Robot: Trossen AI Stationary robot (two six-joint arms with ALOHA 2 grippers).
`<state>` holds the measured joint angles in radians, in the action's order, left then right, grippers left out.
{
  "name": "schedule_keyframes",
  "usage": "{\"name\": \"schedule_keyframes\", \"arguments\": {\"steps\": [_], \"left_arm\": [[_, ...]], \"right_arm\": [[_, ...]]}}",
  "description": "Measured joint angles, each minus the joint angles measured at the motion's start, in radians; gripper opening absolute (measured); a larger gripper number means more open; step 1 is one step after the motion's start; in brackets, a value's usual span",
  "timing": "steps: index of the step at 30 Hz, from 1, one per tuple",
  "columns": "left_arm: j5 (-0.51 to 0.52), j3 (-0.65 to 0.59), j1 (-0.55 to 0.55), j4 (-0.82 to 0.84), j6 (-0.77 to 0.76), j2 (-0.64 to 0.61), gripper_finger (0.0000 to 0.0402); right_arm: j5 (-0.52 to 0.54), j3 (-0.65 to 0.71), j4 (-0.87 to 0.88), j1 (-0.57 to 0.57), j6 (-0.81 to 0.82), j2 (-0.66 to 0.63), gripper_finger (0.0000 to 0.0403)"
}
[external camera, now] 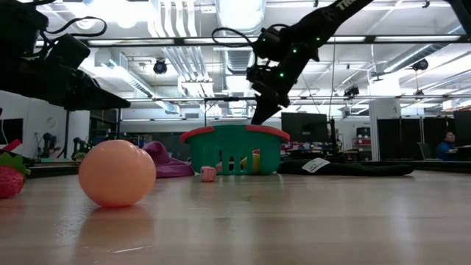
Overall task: Pick and placing Produce into tupperware
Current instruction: Put the red raspberry into the blue bin
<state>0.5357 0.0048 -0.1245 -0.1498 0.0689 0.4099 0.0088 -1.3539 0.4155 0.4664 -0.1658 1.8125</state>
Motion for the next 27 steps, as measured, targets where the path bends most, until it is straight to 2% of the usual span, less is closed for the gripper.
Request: {"name": "schedule_keyframes", "arguments": {"steps": [7, 18, 27], "left_arm": [[0.0, 0.0, 0.0, 0.0, -0.003, 0.0, 0.0105], [0.0, 0.0, 0.0, 0.0, -0.002, 0.0, 0.0105], [0.001, 0.0, 0.0, 0.0, -0.002, 0.0, 0.0105]], "right_arm": [[-0.007, -0.097, 0.132, 0.003, 0.054, 0.057, 0.0073], [-0.006, -0.097, 0.234, -0.023, 0.028, 0.06, 0.0073], [-0.007, -0.096, 0.246, -0.036, 0.009, 0.079, 0.0073]]}}
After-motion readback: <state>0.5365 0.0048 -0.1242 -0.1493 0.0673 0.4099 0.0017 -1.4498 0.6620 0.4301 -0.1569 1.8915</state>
